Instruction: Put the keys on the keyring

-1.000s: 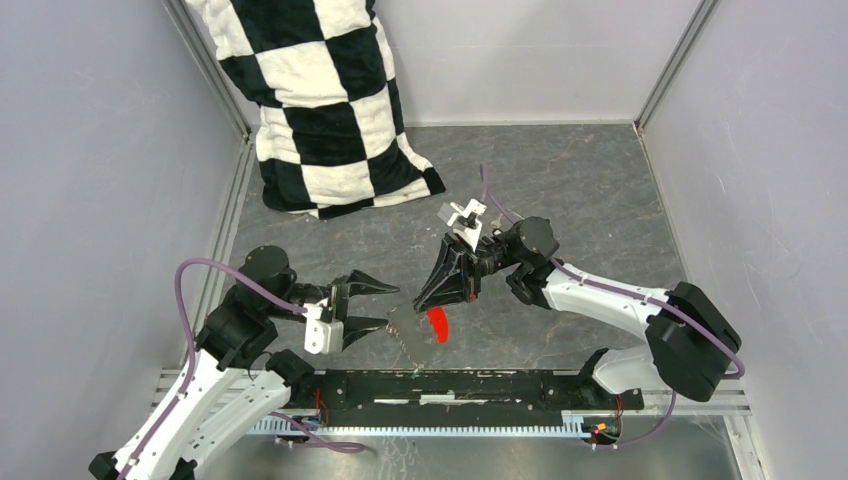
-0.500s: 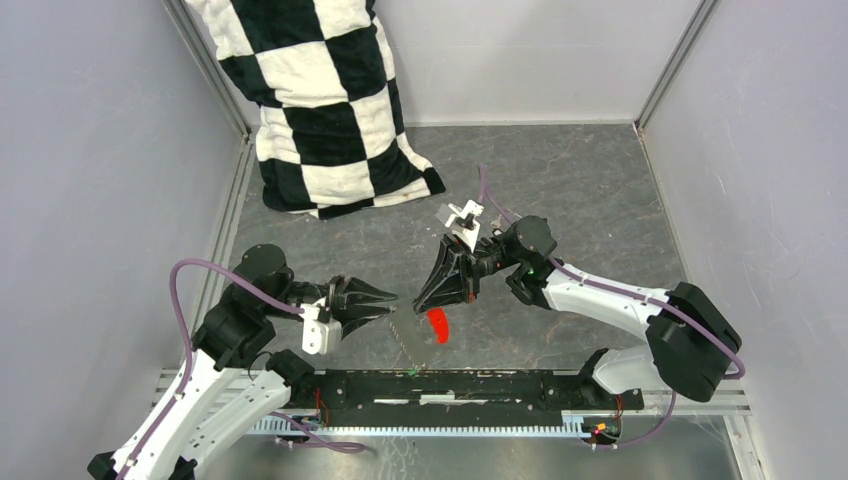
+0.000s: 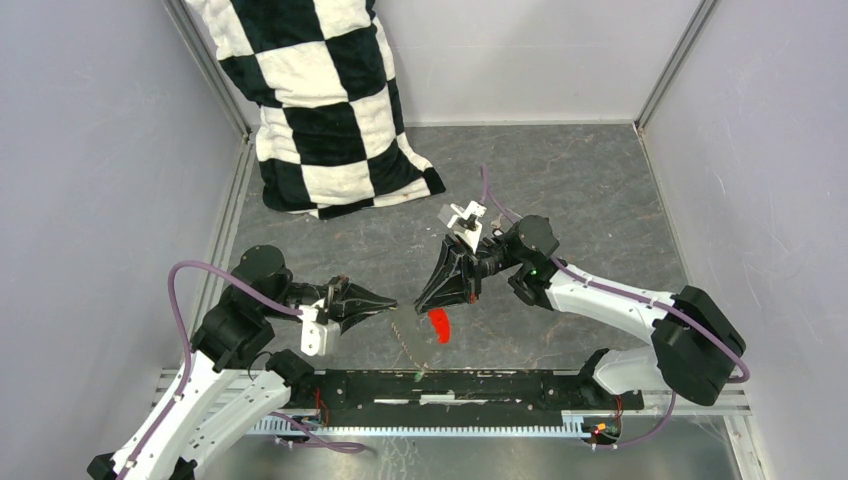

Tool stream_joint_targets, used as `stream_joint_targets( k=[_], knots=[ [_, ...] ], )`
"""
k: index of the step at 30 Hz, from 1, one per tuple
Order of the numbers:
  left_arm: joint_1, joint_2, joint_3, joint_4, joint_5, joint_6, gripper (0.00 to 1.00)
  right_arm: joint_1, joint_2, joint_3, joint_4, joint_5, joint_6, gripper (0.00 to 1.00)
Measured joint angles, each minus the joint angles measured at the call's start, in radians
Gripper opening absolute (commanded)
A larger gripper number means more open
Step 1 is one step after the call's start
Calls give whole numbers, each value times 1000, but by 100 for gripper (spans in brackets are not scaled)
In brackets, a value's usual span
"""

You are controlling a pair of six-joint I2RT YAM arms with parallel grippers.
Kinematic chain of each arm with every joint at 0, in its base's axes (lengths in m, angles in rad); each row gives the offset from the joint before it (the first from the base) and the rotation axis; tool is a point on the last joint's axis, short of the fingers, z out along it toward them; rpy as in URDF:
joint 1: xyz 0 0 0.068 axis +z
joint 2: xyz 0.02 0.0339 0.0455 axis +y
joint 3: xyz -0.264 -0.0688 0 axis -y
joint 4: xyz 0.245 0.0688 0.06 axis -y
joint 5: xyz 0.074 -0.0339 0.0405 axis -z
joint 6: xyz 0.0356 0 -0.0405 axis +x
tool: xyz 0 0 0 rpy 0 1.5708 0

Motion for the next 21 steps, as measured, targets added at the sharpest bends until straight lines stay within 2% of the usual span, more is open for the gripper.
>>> stream_joint_targets(
  k=[5, 8, 13, 21],
  knots=[
    [0, 0, 0, 0, 2, 0, 2, 0, -6, 0, -26, -4, -20, 6],
    [0, 2, 1, -1, 10, -1, 2, 0, -19, 11, -94, -11, -70, 17],
    [0, 27, 19, -2, 24, -1, 2, 0, -53, 95, -355, -12, -280, 42],
    [0, 92, 43, -2, 51, -84, 2, 0, -99, 263, -750, 66, -642, 63]
  ],
)
